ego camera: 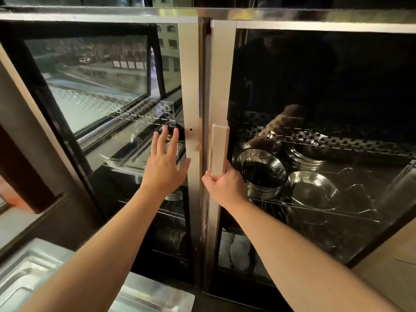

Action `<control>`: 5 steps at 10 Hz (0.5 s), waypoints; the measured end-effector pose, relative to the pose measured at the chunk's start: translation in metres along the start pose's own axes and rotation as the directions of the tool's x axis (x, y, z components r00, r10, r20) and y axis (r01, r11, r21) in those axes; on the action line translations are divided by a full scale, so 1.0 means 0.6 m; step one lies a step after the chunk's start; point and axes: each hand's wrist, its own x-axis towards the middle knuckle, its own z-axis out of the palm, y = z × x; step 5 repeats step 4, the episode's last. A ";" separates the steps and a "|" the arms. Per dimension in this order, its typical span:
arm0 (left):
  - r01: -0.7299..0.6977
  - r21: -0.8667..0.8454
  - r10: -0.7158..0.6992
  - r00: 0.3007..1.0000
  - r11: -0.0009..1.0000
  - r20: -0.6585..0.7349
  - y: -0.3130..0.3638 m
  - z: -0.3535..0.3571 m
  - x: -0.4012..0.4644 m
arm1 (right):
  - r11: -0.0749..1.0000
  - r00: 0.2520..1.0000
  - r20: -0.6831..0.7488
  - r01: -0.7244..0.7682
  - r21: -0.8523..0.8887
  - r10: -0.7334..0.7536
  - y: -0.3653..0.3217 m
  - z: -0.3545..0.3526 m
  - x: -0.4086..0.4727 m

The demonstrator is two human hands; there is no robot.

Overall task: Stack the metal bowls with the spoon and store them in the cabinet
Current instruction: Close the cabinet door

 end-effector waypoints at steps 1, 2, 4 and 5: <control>0.016 -0.062 -0.013 0.999 0.998 0.047 0.004 -0.029 0.000 | 0.995 1.000 0.025 0.003 -0.100 0.000 -0.010 -0.014 -0.007; 0.019 -0.097 -0.012 0.997 0.995 0.081 0.011 -0.058 -0.004 | 0.977 0.994 0.102 -0.023 -0.214 0.046 -0.031 -0.041 -0.017; -0.034 -0.188 0.041 0.999 0.982 0.036 0.035 -0.114 -0.006 | 0.978 0.944 0.281 -0.136 -0.156 0.176 -0.084 -0.122 -0.025; -0.034 -0.188 0.041 0.999 0.982 0.036 0.035 -0.114 -0.006 | 0.978 0.944 0.281 -0.136 -0.156 0.176 -0.084 -0.122 -0.025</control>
